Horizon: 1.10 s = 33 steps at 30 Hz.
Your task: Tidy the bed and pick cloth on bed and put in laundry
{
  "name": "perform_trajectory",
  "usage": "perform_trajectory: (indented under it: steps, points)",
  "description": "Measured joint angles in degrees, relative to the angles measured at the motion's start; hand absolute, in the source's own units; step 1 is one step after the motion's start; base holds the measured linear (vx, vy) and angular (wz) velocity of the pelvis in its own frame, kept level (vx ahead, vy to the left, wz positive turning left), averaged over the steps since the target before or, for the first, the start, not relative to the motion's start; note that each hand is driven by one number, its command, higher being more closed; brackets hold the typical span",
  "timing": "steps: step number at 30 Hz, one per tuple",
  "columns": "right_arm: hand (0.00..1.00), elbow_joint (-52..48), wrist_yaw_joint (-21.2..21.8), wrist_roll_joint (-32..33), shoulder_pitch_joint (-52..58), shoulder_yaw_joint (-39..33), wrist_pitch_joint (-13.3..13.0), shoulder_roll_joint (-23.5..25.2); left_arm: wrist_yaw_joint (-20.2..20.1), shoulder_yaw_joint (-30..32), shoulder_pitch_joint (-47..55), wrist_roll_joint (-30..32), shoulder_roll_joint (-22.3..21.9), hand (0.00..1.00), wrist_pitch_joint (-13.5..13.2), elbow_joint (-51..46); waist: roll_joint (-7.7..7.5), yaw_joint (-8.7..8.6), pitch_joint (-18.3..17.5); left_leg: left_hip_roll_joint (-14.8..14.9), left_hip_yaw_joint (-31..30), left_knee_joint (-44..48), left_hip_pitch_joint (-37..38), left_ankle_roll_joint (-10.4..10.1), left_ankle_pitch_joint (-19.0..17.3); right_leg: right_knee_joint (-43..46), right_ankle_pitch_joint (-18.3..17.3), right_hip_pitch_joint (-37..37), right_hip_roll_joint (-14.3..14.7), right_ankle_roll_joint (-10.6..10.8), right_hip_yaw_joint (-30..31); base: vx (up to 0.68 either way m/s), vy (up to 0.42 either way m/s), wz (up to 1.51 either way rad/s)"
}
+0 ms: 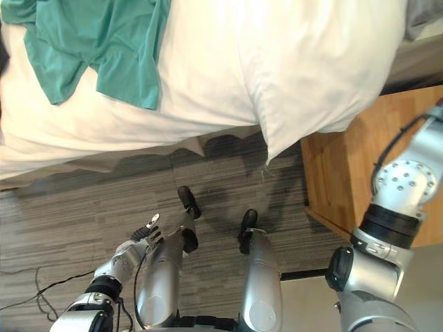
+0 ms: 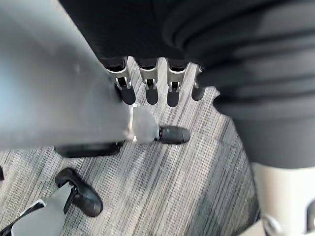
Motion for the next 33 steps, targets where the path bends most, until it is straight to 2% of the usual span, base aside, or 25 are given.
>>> perform_trajectory:
  steps: [2,3,5,6,9,10,14,15,17,20,21,22,23,24,26,30,33]
  points:
    - [1.00,-3.3,3.1,-2.6,-1.4,4.2,2.5,-1.2,0.0,0.1,-0.1,0.0,0.0,0.00,0.9,-1.0,-0.14,0.11,0.0,-0.1,-0.6,0.3,-0.3,0.3,-0.2,0.4,-0.1,0.2,-0.3,0.0,-0.9,-0.02,-0.032,0.18]
    - [1.00,-4.4,4.1,-4.6,-2.4,7.0,4.5,-0.9,-0.1,0.1,-0.1,0.0,0.1,0.00,1.0,-1.0,-0.38,0.26,0.0,-0.5,-1.0,0.2,-0.3,0.3,-0.4,1.0,-0.5,0.2,-0.9,-0.3,-1.4,-0.02,-0.024,0.21]
    - [1.00,-4.0,3.6,-6.3,-3.3,9.0,6.5,-0.9,-0.5,0.2,-0.1,0.1,0.2,0.00,1.0,-0.9,-0.38,0.53,0.0,-0.8,-1.1,-0.1,-0.4,0.2,-0.4,1.3,-0.6,0.2,-1.3,-0.4,-1.9,-0.02,-0.023,0.24]
    - [1.00,-2.9,1.2,-7.5,-4.2,10.5,8.4,-0.5,-1.3,0.3,-0.1,0.2,0.2,0.00,0.9,-0.8,-0.39,1.31,0.0,-1.0,-1.3,-0.1,-1.3,0.3,-0.4,1.6,-0.8,-0.5,-1.7,-0.4,-2.4,-0.02,-0.027,0.22]
    - [1.00,0.7,-3.4,-8.6,-7.8,11.9,9.7,0.7,-3.1,1.4,-0.1,0.4,0.2,0.00,0.1,-0.8,-0.41,2.27,0.0,-1.3,-1.3,-0.7,-3.6,0.3,0.6,2.2,-0.7,-3.1,-2.0,-0.5,-2.5,-0.01,-0.026,0.12]
    - [1.00,2.8,-6.7,-9.0,-9.4,11.8,9.9,2.1,-3.9,1.9,-0.2,0.4,0.3,0.00,-0.6,-0.4,-0.42,2.71,0.0,-1.7,-1.4,-1.5,-4.6,0.8,1.5,2.7,-0.6,-4.5,-2.3,-0.5,-2.8,0.02,-0.026,0.16]
    - [1.00,9.8,-18.2,-9.9,-12.5,11.5,9.8,5.4,-5.5,2.6,-0.9,0.4,-0.3,0.00,-2.6,0.9,-0.37,4.03,0.0,-2.1,-2.8,-2.1,-8.5,1.6,3.3,3.8,-0.7,-7.9,-2.7,-0.6,-4.2,0.04,-0.050,0.19]
    - [1.00,10.3,-19.8,-10.4,-12.9,11.4,9.8,5.7,-5.5,2.6,-1.1,0.4,-0.6,0.00,-2.9,0.9,-0.33,4.38,0.1,-2.1,-2.9,-2.1,-9.0,1.6,3.4,3.8,-0.7,-8.3,-2.8,-0.6,-4.3,0.04,-0.064,0.11]
    - [1.00,11.1,-26.0,-11.4,-15.2,11.4,9.6,6.4,-5.5,3.0,-2.0,0.2,-1.5,0.00,-4.0,0.8,-0.18,4.99,0.1,-2.1,-3.4,-1.9,-11.1,1.6,3.7,4.3,-0.7,-10.3,-2.9,-0.7,-4.8,0.03,-0.046,0.11]
    - [1.00,12.9,-31.8,-11.5,-19.2,11.2,8.0,6.5,-5.5,3.0,-4.0,-0.4,-2.1,0.00,-4.3,0.8,0.10,5.15,0.2,-2.3,-4.5,-1.5,-14.5,1.5,4.1,5.6,-1.0,-13.3,-3.5,-1.1,-5.7,0.01,-0.030,0.18]
    - [1.00,13.3,-32.4,-11.5,-19.9,11.2,7.9,6.5,-5.5,3.0,-4.5,-1.0,-2.3,0.00,-4.3,0.8,0.21,5.38,0.3,-2.3,-4.5,-1.3,-15.2,1.5,4.2,5.9,-1.1,-14.0,-3.6,-1.2,-5.8,0.00,-0.026,0.15]
    - [1.00,14.7,-32.7,-11.4,-21.5,11.3,7.9,6.5,-5.5,3.0,-5.5,-1.6,-3.0,0.00,-4.3,0.7,1.11,5.70,0.7,-2.3,-4.9,-0.9,-16.0,1.5,4.2,6.2,-1.2,-14.5,-3.7,-1.4,-6.1,-0.02,-0.020,0.08]
    - [1.00,15.5,-32.6,-11.4,-22.2,11.6,7.9,6.5,-5.5,3.1,-6.2,-2.0,-3.6,0.00,-4.3,0.7,1.40,6.17,0.8,-2.3,-4.8,-0.9,-16.5,1.5,4.2,6.5,-1.2,-15.2,-3.9,-1.5,-6.0,-0.04,-0.018,0.09]
    - [1.00,16.7,-30.8,-11.3,-23.3,13.1,8.0,6.9,-5.4,3.1,-6.8,-2.2,-4.1,0.00,-4.3,0.6,1.90,6.42,0.9,-2.4,-4.9,-0.9,-17.5,1.3,4.0,7.0,-1.4,-16.4,-4.0,-1.6,-6.1,-0.04,-0.011,0.03]
    - [1.00,17.1,-27.3,-11.3,-23.9,15.1,8.1,7.2,-5.2,3.4,-6.8,-3.3,-4.1,0.00,-4.3,0.5,1.96,6.39,0.8,-2.4,-5.0,-0.9,-18.4,1.1,4.1,7.5,-1.5,-17.5,-4.2,-1.8,-6.0,-0.02,-0.008,0.04]
    - [1.00,19.7,-16.0,-11.5,-22.6,20.0,8.6,10.0,-4.0,3.8,-6.8,-4.0,-4.6,0.00,-4.4,0.7,2.05,6.08,0.8,-3.0,-5.0,-0.8,-18.2,1.1,4.2,9.2,-2.6,-17.9,-5.2,-2.0,-5.9,-0.02,-0.022,0.08]
    - [1.00,20.2,-9.2,-11.5,-19.9,22.1,8.6,11.9,-2.8,4.1,-6.7,-6.0,-4.9,0.00,-4.4,0.8,2.16,5.81,0.8,-3.2,-4.9,-0.7,-18.0,1.0,4.1,9.9,-3.0,-17.9,-5.6,-2.1,-5.8,-0.01,-0.037,0.05]
